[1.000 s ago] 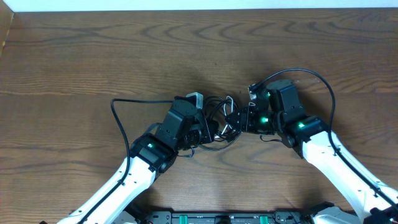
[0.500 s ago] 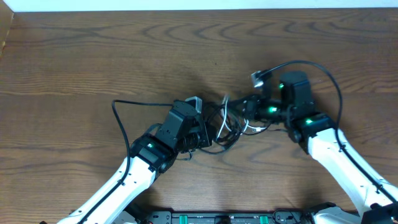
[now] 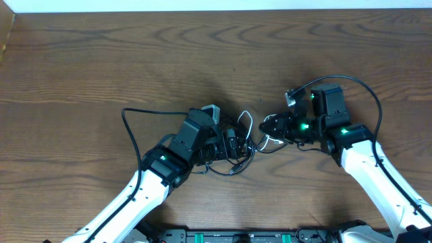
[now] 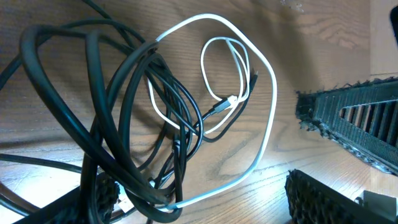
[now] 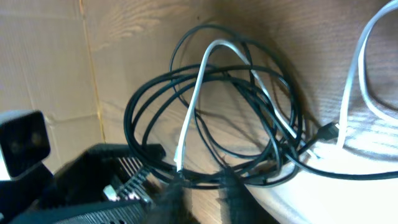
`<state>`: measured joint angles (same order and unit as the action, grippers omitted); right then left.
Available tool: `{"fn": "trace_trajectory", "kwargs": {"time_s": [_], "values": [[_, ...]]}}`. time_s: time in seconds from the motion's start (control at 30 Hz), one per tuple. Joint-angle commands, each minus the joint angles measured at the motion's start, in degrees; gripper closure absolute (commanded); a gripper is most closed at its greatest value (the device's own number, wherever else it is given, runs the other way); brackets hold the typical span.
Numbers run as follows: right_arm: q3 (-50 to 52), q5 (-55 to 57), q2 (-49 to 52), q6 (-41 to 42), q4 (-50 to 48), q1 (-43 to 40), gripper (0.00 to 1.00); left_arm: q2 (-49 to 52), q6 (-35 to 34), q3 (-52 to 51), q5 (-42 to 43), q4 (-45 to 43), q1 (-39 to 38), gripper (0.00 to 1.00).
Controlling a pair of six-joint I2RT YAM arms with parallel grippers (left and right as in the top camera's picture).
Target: Untangle cables
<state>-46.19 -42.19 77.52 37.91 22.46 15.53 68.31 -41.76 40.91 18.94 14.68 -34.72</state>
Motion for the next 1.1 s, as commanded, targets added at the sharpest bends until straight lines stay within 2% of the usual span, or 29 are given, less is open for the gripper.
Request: {"fn": "trace_trajectory", "kwargs": {"time_s": [0.0, 0.03, 0.1, 0.17, 0.2, 0.27, 0.3, 0.33, 0.37, 0.53, 0.83, 1.03, 1.07], "values": [[0.02, -2.58, -0.76, 2.80, 0.33, 1.53, 0.49, 0.15, 0.74, 0.55, -0.61, -0.20, -0.09, 0.15], [0.02, -1.62, -0.74, 6.82, 0.31, 2.51, 0.32, 0.15, 0.74, 0.55, -0.59, -0.20, -0.09, 0.15], [0.04, 0.81, -0.66, 10.99, 0.28, 3.65, 0.27, 0.15, 0.74, 0.55, -0.59, -0.22, -0.09, 0.15], [0.04, 8.59, -0.04, 17.40, 0.11, 6.45, 0.23, 0.15, 0.74, 0.55, -0.59, -0.22, -0.09, 0.15], [0.04, 10.40, 0.35, 19.15, -0.46, 7.39, 0.30, 0.15, 0.74, 0.55, -0.59, -0.22, -0.09, 0.15], [0.04, 10.47, 1.33, 19.96, -4.04, 9.05, 0.53, 0.15, 0.74, 0.55, -0.57, -0.20, -0.09, 0.15], [0.04, 10.29, 1.62, 19.96, -5.62, 9.53, 0.68, 0.15, 0.74, 0.55, -0.59, -0.20, -0.09, 0.15], [0.04, 10.86, 2.01, 19.93, -7.74, 10.25, 0.89, 0.15, 0.74, 0.55, -0.57, -0.20, -0.09, 0.15], [0.04, 11.43, 2.08, 19.91, -8.50, 10.45, 0.99, 0.15, 0.74, 0.55, -0.57, -0.20, -0.09, 0.15], [0.04, 12.96, 1.53, 14.51, -15.10, 8.24, 0.99, 0.15, 0.74, 0.55, -0.57, -0.17, -0.09, 0.15], [0.04, 0.94, -5.99, 9.57, -24.44, -4.68, 0.99, 0.15, 0.76, 0.55, -0.59, -0.17, -0.09, 0.15], [0.04, 8.15, -6.03, 6.62, -12.50, -4.04, 0.99, 0.15, 0.76, 0.55, -0.59, -0.17, -0.09, 0.15], [0.04, 7.63, -5.88, 6.10, -10.34, -3.39, 0.89, 0.15, 0.76, 0.55, -0.59, -0.17, -0.09, 0.15]]}}
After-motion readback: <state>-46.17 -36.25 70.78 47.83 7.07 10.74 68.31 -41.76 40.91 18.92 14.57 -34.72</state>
